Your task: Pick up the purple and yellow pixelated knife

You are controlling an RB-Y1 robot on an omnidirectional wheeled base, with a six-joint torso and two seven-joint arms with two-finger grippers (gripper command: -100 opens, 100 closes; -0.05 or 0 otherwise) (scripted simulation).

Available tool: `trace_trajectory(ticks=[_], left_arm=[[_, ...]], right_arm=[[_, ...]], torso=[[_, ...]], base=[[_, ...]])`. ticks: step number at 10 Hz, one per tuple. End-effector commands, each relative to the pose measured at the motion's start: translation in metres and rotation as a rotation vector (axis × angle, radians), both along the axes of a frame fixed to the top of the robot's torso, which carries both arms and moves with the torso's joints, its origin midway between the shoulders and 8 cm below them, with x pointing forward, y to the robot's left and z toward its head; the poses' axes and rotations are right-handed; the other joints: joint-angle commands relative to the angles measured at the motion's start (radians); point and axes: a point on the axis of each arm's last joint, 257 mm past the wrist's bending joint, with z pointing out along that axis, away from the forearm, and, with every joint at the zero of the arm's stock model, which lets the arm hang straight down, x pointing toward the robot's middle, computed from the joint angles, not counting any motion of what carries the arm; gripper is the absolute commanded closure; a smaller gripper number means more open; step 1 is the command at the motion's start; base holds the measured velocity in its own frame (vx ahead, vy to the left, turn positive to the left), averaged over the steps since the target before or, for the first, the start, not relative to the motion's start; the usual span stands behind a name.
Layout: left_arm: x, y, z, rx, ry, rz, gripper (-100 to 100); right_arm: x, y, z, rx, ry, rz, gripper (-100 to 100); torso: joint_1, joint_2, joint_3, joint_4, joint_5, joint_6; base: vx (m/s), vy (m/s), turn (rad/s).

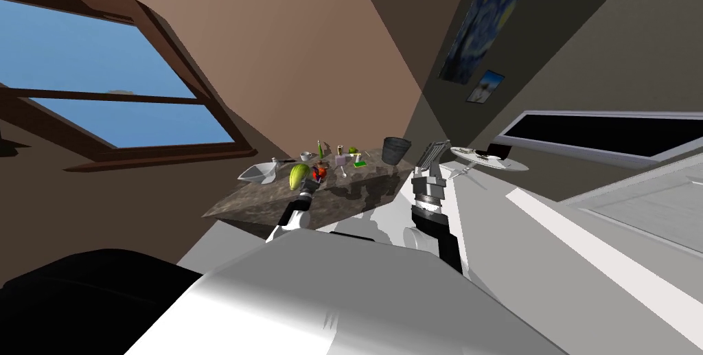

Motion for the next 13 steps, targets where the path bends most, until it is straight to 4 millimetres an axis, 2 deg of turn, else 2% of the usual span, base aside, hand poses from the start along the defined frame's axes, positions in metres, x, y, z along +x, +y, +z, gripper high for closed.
trace_trajectory(ticks=[1,5,8,10,11,12,13], left_arm=[[-0.002,0.015,-0.007,-0.066,0.005,0.036,-100],[-0.009,0.037,-0.026,-0.236,0.003,0.125,-100],[-0.013,0.036,-0.04,-0.355,-0.006,0.18,-100],[-0.013,0.035,-0.041,-0.359,-0.006,0.181,-100],[-0.013,0.035,-0.041,-0.362,-0.006,0.182,0],[-0.013,0.035,-0.041,-0.362,-0.006,0.182,-100],[-0.013,0.035,-0.041,-0.362,-0.006,0.182,100]], right_arm=[[0.0,0.0,0.0,0.0,0.0,0.0,0],[0.0,0.0,0.0,0.0,0.0,0.0,0],[0.0,0.0,0.0,0.0,0.0,0.0,0],[0.0,0.0,0.0,0.0,0.0,0.0,0],[0.0,0.0,0.0,0.0,0.0,0.0,0],[0.0,0.0,0.0,0.0,0.0,0.0,0],[0.0,0.0,0.0,0.0,0.0,0.0,0]], torso=[[0.0,0.0,0.0,0.0,0.0,0.0],[0.002,0.001,0.0,0.0,0.0,0.0],[0.004,0.002,0.001,0.0,0.001,0.0],[0.007,0.004,0.002,0.001,0.001,0.0],[0.008,0.005,0.003,0.001,0.001,0.0],[0.008,0.006,0.004,0.001,0.002,0.0],[0.008,0.007,0.004,0.001,0.002,0.0]], base=[[0.108,-0.11,0.092],[0.096,-0.089,0.089],[0.067,-0.052,0.048],[0.024,-0.008,0.012],[0.0,0.0,0.0],[0.0,0.0,0.0],[0.0,0.0,0.0]])
